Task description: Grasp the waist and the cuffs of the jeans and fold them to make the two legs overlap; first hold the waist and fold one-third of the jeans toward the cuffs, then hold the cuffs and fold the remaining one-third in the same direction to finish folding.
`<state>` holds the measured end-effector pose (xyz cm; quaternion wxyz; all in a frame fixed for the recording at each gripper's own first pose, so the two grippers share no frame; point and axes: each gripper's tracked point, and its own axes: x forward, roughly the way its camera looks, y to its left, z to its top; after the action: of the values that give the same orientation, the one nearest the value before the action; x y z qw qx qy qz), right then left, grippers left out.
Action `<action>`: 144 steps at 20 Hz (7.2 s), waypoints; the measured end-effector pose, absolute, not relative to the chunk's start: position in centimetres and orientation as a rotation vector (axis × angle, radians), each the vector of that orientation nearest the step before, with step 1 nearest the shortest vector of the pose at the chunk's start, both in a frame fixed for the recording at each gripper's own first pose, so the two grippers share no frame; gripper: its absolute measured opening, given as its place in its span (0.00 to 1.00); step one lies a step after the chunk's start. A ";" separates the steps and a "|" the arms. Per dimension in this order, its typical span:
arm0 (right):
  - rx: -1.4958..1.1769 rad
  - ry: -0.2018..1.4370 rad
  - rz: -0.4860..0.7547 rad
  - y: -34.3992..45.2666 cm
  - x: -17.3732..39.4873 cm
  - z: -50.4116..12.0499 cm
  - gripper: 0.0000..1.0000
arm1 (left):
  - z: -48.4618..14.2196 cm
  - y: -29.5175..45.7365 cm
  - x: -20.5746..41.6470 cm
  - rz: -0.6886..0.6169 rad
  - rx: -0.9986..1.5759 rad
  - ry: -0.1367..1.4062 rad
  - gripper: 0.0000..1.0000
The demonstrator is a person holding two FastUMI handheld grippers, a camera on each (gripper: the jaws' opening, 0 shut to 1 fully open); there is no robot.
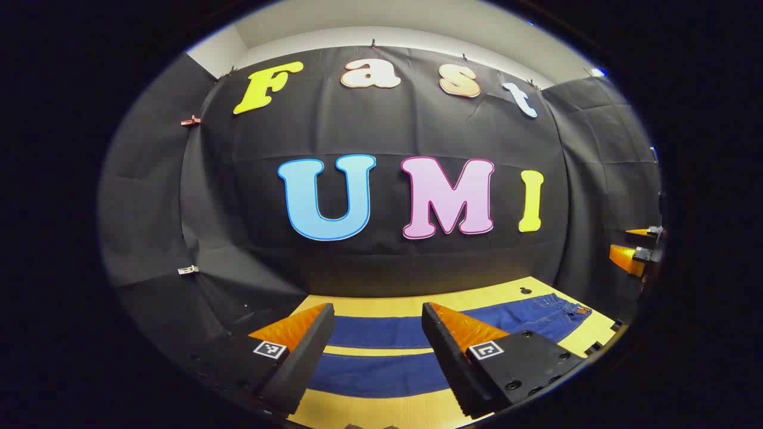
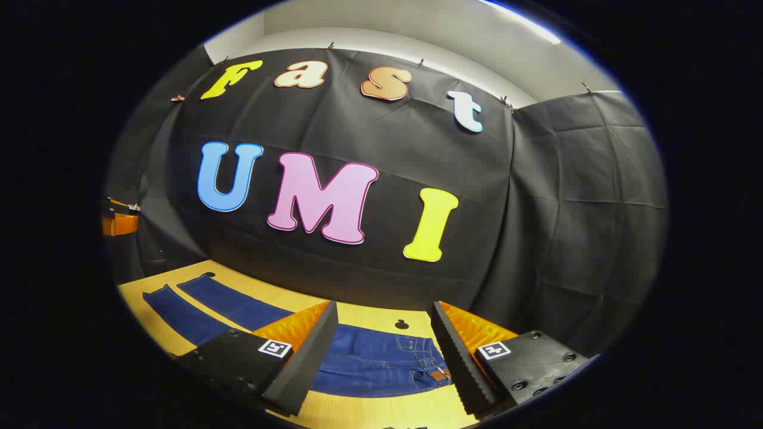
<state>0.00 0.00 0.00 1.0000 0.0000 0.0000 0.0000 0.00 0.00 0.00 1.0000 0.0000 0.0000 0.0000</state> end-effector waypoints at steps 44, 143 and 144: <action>-0.329 0.317 0.034 -2.0 9.9 -16.4 0.97 | -36.5 26.0 8.1 -0.288 1.141 0.876 0.92; 0.670 0.632 -0.473 -19.9 31.2 -16.9 0.98 | -14.3 11.8 37.7 -0.032 -0.139 0.428 0.98; 0.658 0.637 -0.498 -20.5 31.5 -17.9 0.98 | -15.0 12.2 38.0 -0.041 -0.153 0.431 0.98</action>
<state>31.46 -20.54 -17.94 0.8672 0.3142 0.3044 -0.2379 38.00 12.18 -14.97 0.9737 -0.0759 0.2137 -0.0204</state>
